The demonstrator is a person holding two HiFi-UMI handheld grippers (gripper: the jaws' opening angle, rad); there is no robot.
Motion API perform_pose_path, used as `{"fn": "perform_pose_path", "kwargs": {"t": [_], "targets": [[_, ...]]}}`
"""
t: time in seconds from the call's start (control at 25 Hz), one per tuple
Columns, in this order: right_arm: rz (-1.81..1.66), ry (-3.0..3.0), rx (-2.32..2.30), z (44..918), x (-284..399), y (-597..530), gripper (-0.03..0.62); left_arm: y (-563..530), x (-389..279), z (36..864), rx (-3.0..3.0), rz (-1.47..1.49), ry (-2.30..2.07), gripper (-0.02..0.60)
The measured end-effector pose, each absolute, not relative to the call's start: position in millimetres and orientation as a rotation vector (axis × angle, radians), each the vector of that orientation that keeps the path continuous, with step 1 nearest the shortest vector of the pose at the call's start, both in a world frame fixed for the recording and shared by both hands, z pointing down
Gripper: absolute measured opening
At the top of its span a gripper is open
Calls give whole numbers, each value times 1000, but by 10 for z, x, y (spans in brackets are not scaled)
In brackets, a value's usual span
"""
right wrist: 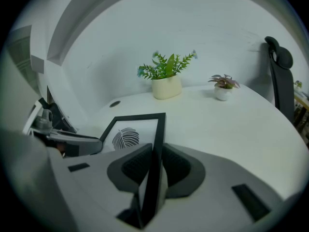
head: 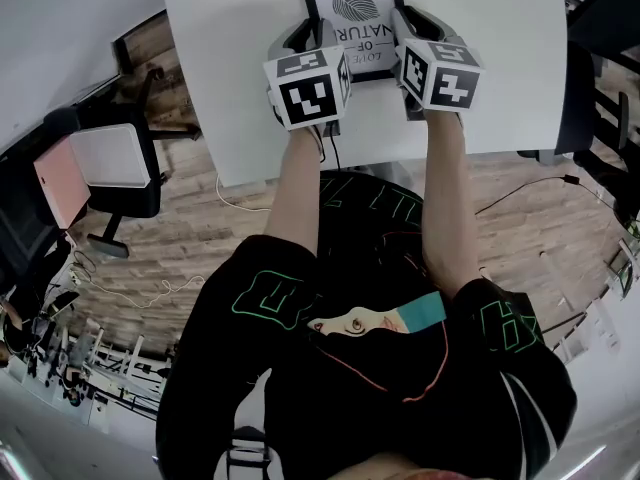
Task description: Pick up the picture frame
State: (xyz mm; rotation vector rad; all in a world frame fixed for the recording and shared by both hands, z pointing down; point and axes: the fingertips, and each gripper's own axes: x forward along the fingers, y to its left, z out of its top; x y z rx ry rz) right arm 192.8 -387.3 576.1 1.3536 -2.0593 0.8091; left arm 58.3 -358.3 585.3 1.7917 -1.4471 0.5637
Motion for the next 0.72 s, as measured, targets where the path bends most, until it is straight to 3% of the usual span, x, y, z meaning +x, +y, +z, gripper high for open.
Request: {"fn": "perform_pose_path", "kwargs": {"t": [0.72], "targets": [[739, -2108, 1597, 5125, 2307, -3560, 71, -3484, 915, 5235, 2024, 516, -1436, 74]]}}
